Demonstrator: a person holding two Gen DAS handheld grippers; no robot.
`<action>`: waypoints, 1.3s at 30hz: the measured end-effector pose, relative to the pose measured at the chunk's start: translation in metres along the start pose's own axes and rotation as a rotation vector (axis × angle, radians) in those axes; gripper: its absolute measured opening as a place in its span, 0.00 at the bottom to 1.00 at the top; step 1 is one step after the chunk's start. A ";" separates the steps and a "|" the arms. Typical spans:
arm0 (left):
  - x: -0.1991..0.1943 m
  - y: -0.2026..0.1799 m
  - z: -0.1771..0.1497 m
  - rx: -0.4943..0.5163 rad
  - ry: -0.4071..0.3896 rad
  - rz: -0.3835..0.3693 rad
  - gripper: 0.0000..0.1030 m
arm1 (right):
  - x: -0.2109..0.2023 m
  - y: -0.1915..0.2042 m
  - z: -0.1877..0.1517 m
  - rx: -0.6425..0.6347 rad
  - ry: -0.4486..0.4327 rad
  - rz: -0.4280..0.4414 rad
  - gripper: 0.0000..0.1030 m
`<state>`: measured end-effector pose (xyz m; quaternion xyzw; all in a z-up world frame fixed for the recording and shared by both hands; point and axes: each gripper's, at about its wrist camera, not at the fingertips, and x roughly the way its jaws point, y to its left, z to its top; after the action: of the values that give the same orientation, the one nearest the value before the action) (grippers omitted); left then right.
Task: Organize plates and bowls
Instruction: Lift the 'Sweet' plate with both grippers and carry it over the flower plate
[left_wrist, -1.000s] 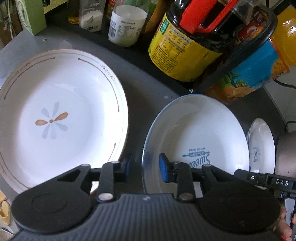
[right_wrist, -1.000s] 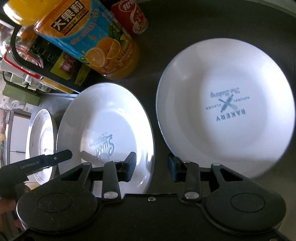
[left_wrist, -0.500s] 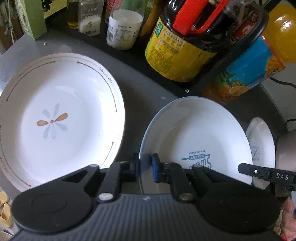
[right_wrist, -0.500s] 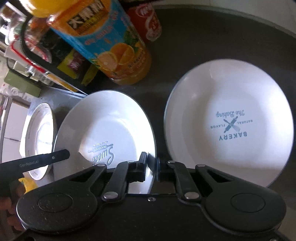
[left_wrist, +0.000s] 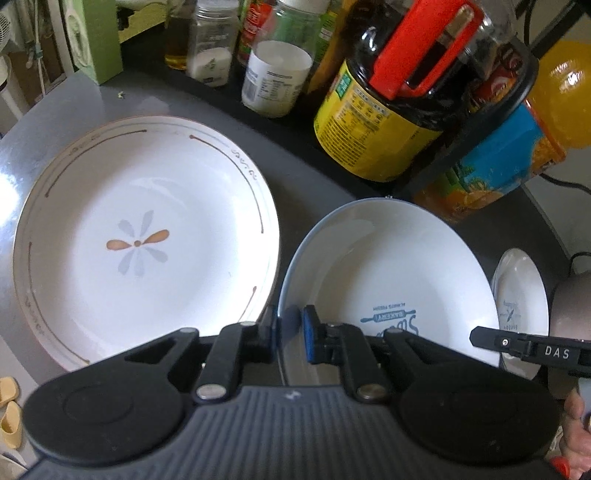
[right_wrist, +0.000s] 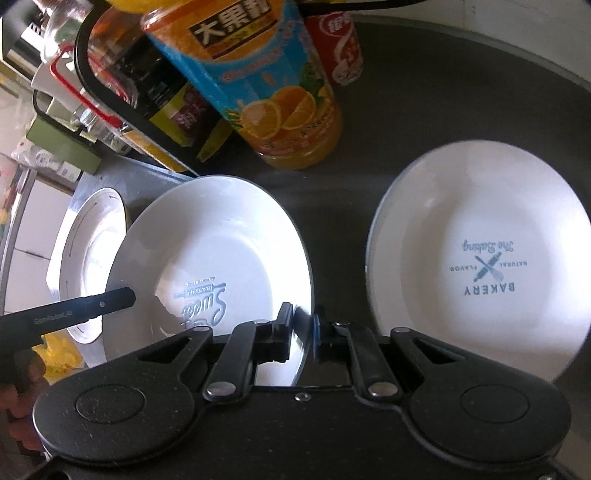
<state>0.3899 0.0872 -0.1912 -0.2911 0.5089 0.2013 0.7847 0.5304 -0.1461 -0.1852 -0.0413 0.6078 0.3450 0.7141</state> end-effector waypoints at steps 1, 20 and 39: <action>-0.001 0.002 0.000 -0.004 -0.003 0.000 0.12 | 0.000 0.002 0.001 -0.005 0.001 0.001 0.11; -0.028 0.037 0.010 -0.093 -0.064 0.015 0.12 | 0.006 0.046 0.023 -0.137 -0.010 0.063 0.11; -0.046 0.086 0.034 -0.120 -0.098 0.032 0.12 | 0.014 0.105 0.036 -0.222 -0.011 0.064 0.11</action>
<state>0.3417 0.1734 -0.1604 -0.3193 0.4616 0.2578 0.7865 0.5044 -0.0431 -0.1502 -0.0987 0.5630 0.4331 0.6969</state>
